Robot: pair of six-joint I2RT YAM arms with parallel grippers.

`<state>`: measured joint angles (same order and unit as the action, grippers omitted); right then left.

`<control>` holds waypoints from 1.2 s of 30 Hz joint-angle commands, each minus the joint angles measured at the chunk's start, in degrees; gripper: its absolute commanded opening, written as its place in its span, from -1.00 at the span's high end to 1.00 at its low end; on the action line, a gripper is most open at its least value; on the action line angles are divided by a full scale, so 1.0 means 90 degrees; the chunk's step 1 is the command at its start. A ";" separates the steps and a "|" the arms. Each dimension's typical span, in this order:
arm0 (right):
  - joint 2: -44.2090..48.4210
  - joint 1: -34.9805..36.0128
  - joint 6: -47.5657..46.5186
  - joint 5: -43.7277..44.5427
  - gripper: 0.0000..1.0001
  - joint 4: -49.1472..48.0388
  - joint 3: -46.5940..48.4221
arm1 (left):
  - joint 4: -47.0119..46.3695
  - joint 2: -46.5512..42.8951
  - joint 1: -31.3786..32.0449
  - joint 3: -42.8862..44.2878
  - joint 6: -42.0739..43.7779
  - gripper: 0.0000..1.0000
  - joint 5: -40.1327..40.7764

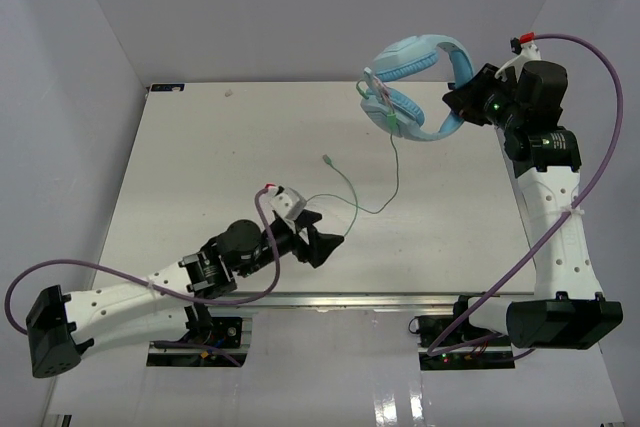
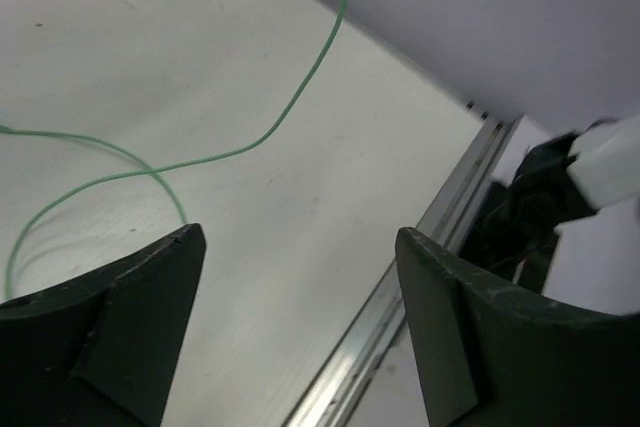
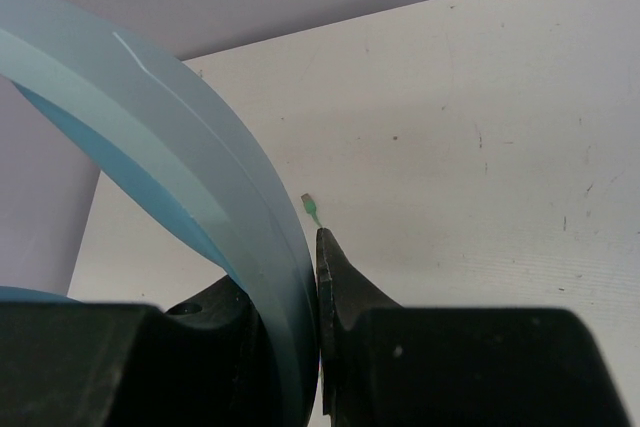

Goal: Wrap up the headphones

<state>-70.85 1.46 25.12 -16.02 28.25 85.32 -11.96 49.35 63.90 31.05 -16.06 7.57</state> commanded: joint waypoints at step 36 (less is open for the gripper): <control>0.1378 -0.0055 -0.0399 -0.1013 0.85 -0.0714 -0.0983 | 0.0580 0.4913 -0.3099 0.1400 -1.0126 -0.86 -0.0379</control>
<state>-60.89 1.19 20.35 -22.70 26.84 76.71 -6.09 92.49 37.24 40.57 -105.17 5.87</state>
